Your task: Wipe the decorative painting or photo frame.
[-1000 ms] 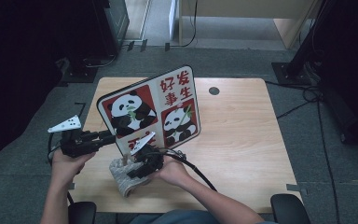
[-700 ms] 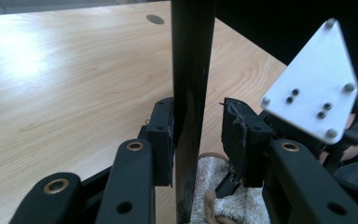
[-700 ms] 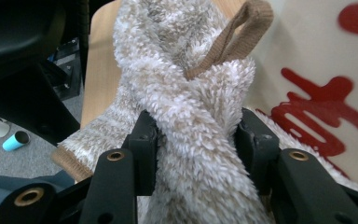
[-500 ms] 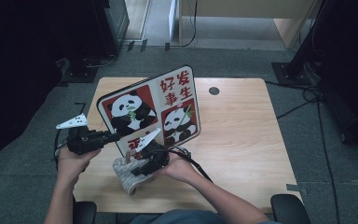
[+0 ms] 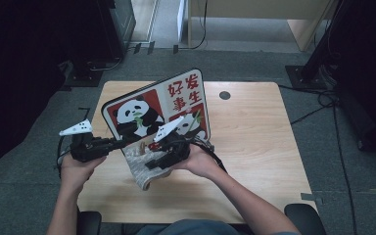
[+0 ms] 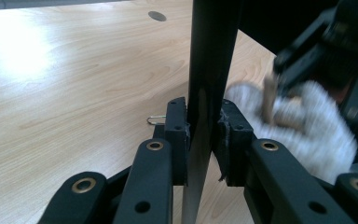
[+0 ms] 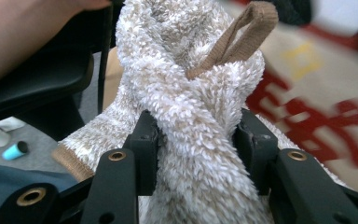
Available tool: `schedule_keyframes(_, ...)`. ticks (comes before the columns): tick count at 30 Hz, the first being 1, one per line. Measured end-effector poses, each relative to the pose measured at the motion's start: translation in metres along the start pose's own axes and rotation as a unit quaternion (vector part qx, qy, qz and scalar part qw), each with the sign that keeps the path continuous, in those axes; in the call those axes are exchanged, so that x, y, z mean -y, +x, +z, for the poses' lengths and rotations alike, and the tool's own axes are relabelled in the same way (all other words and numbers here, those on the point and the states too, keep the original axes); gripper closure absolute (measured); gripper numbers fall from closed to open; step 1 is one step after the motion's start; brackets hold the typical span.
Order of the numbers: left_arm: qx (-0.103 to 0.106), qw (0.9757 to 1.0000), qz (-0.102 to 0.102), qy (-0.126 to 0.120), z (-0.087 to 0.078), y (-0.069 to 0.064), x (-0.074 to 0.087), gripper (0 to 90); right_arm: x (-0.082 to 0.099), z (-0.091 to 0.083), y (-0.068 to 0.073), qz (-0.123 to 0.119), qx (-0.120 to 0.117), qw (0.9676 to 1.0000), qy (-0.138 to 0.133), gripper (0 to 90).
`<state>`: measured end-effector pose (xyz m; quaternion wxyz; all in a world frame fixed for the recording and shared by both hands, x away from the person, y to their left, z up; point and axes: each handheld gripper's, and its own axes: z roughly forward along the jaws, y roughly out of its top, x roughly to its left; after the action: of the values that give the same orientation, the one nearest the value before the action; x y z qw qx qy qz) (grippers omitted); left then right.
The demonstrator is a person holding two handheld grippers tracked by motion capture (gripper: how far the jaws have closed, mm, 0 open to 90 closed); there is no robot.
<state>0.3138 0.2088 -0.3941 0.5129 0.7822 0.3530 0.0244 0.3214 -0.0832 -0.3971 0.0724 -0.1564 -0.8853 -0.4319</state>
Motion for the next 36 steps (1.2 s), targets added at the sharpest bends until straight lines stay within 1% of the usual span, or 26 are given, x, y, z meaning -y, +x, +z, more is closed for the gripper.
schedule_keyframes(7,0.000,1.0000,0.000,-0.002,0.000,-0.001,0.001,77.4,-0.022,-0.034,-0.002,-0.002,0.018,0.9997,-0.018,58.0)
schedule_keyframes(9,0.000,1.0000,0.001,-0.003,0.000,-0.001,0.001,77.5,-0.029,-0.042,-0.002,-0.007,0.023,0.9994,-0.023,58.0)
schedule_keyframes(11,0.000,1.0000,0.001,-0.003,0.000,-0.001,0.001,77.4,-0.037,-0.049,-0.002,-0.010,0.028,0.9993,-0.022,58.0)
schedule_keyframes(15,-0.001,1.0000,0.002,-0.005,0.000,-0.001,0.001,77.4,-0.054,-0.062,-0.002,-0.022,0.032,0.9988,-0.030,58.0)
schedule_keyframes(19,-0.002,1.0000,0.003,-0.006,0.000,-0.001,0.002,77.4,-0.077,-0.077,0.001,-0.028,0.036,0.9982,-0.039,58.0)
schedule_keyframes(23,-0.002,1.0000,0.002,-0.009,0.000,-0.002,0.002,77.4,-0.107,-0.094,0.004,-0.036,0.041,0.9969,-0.056,58.0)
schedule_keyframes(25,-0.002,1.0000,0.003,-0.009,0.000,-0.001,0.002,77.4,-0.123,-0.100,0.005,-0.043,0.051,0.9955,-0.067,58.0)
schedule_keyframes(26,-0.002,1.0000,0.003,-0.009,0.000,-0.001,0.002,77.4,-0.130,-0.103,0.004,-0.048,0.054,0.9949,-0.070,58.0)
schedule_keyframes(27,-0.002,0.9999,0.003,-0.010,0.000,-0.001,0.002,77.4,-0.138,-0.104,0.005,-0.045,0.056,0.9948,-0.072,58.0)
schedule_keyframes(29,-0.001,0.9999,0.001,-0.011,0.000,-0.002,0.002,77.5,-0.151,-0.105,0.005,-0.050,0.063,0.9942,-0.072,58.0)
schedule_keyframes(33,-0.001,0.9999,0.004,-0.011,0.000,-0.002,0.003,77.5,-0.171,-0.100,0.002,-0.053,0.077,0.9938,-0.061,57.9)
schedule_keyframes(36,-0.001,0.9999,0.003,-0.012,0.000,-0.002,0.003,77.5,-0.183,-0.094,-0.003,-0.047,0.084,0.9935,-0.060,57.9)
